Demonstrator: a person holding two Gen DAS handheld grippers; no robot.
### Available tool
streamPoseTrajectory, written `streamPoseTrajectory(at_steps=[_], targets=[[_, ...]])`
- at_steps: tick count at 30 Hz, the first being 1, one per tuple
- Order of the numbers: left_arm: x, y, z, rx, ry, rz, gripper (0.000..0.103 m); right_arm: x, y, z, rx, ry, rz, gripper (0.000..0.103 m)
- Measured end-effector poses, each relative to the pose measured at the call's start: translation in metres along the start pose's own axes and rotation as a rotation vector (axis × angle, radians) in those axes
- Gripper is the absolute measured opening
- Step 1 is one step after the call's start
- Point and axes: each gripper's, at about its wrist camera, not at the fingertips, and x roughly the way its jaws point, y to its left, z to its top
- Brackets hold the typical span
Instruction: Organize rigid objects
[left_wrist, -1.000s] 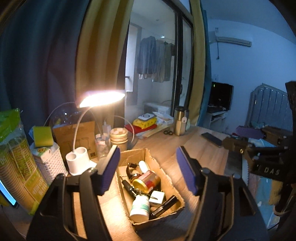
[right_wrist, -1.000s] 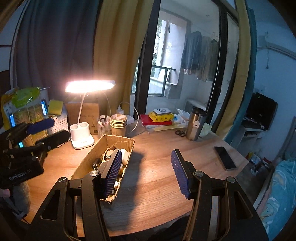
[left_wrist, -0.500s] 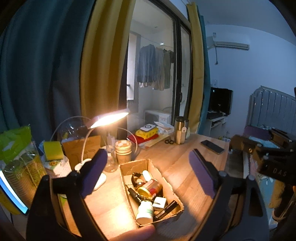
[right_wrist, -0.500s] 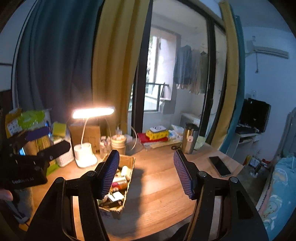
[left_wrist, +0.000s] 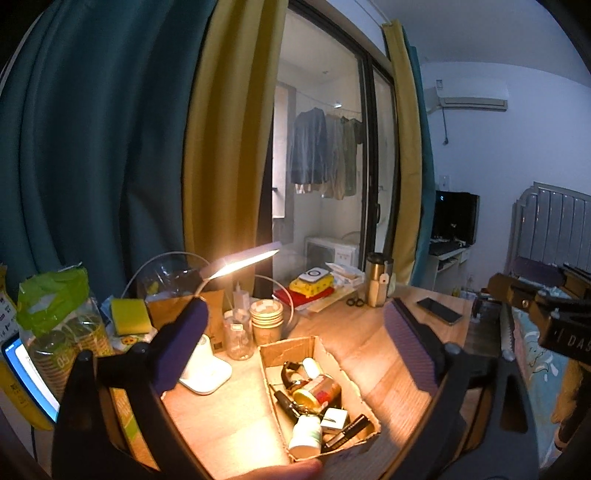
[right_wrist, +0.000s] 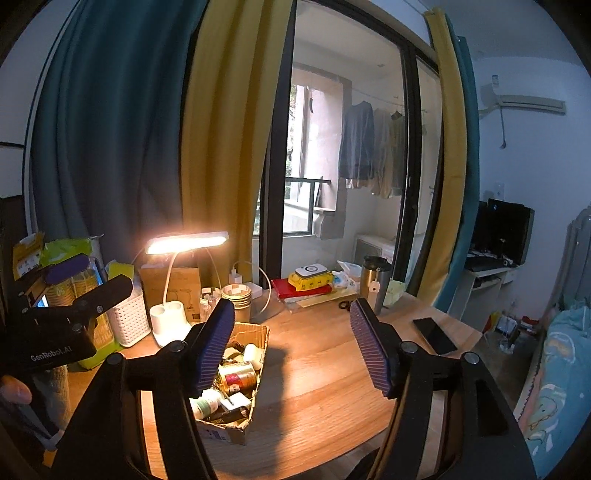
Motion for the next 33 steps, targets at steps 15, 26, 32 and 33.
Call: streamPoseTrajectory(at_steps=[15,26,32,33], targets=[[0.003,-0.003,-0.002,0.009,0.019,-0.023,0.097,0.01,-0.002,-0.006,0.024,0.025,0.001,0.069],[0.004,-0.004,-0.002,0.01,0.021,-0.027,0.097,0.012,-0.003,-0.008,0.034,0.032,0.001,0.069],[0.004,-0.005,-0.002,0.012,0.031,-0.044,0.097,0.012,-0.003,-0.008,0.033,0.034,0.0,0.069],[0.004,-0.006,-0.003,0.012,0.035,-0.047,0.097,0.012,-0.003,-0.008,0.035,0.034,-0.002,0.069]])
